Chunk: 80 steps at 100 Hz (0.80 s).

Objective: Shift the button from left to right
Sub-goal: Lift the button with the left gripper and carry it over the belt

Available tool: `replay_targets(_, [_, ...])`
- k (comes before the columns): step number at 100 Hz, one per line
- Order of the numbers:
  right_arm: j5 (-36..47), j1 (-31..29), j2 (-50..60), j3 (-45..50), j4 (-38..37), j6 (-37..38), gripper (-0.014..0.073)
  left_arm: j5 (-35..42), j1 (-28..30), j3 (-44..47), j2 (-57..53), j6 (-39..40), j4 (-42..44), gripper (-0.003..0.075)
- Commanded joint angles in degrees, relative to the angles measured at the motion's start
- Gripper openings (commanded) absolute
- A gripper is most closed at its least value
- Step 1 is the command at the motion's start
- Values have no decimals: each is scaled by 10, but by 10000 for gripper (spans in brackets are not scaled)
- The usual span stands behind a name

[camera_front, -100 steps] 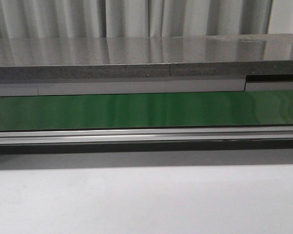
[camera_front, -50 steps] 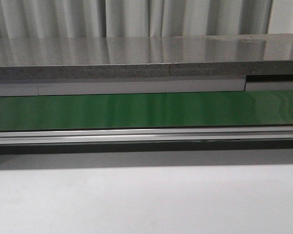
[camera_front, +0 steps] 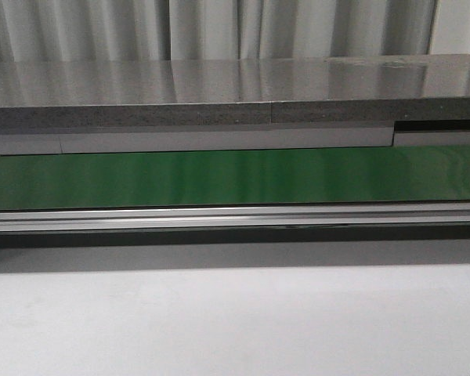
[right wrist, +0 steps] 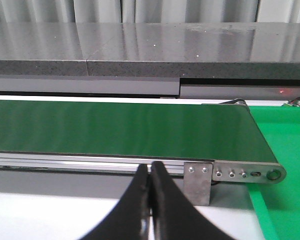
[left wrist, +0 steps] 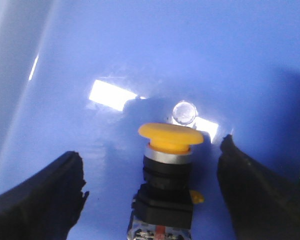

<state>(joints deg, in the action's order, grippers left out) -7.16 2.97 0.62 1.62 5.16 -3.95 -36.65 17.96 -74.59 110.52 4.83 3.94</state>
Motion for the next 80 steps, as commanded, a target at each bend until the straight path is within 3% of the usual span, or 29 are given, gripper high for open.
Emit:
replay_targets(1, [49, -4, 11, -9, -4, -2, -67, 25, 1, -18, -29, 2, 1, 536])
replay_targets(67, [49, -4, 11, -9, -4, -2, -67, 16, 1, -18, 23, 2, 2, 531])
replay_targets(80, [49, -4, 11, -9, -4, -2, -67, 16, 1, -18, 27, 2, 2, 480])
